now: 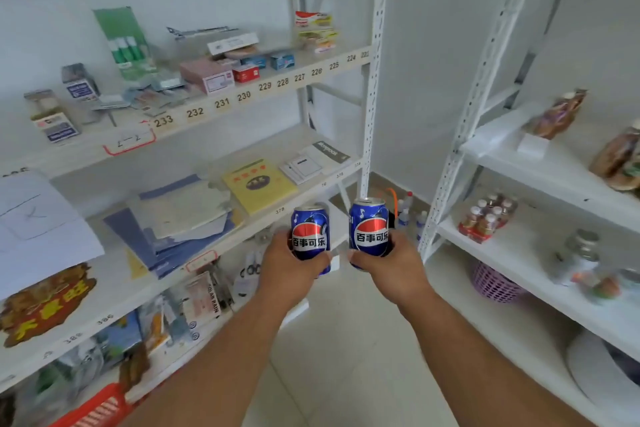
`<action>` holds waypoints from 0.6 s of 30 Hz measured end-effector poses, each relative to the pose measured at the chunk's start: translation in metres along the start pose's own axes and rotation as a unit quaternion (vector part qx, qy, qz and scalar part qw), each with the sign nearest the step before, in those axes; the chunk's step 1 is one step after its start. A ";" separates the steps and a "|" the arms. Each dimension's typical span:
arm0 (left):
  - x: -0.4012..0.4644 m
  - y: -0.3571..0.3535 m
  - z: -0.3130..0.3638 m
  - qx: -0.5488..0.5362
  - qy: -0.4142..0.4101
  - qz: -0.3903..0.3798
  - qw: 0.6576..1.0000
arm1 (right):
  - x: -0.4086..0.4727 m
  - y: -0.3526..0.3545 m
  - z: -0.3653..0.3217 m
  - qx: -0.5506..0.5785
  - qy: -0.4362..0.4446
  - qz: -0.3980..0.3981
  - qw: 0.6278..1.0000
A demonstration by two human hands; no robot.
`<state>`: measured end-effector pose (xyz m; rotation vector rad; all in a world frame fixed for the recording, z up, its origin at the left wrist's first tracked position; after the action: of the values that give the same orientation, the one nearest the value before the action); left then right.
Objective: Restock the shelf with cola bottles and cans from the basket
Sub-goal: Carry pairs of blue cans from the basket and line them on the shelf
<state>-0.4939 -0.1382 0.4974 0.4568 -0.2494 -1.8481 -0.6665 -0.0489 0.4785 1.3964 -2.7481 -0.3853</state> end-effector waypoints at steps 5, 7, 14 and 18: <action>-0.006 -0.040 0.021 0.003 -0.042 -0.076 0.996 | -0.026 0.048 0.003 -0.011 -0.010 0.097 0.995; -0.008 -0.055 0.026 0.009 -0.054 -0.105 0.993 | -0.036 0.062 0.007 -0.015 -0.024 0.130 0.991; -0.026 -0.110 0.050 0.019 -0.095 -0.198 0.975 | -0.076 0.115 0.017 -0.009 -0.057 0.233 0.971; -0.041 -0.150 0.069 0.030 -0.117 -0.250 0.961 | -0.093 0.152 0.026 0.002 -0.069 0.287 0.955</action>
<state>-0.6426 -0.0555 0.5084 0.3632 -0.3759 -2.4005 -0.7346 0.1168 0.4970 0.5269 -3.0846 -0.4505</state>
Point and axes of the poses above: each hand's wrist, its own x-axis towards the middle knuckle, its own y-axis out of the back of the hand, z = x × y, the point moved 1 cm from there along x, towards the middle knuckle, and after that the axes turned 3 degrees about y, right-handed, at the moved point
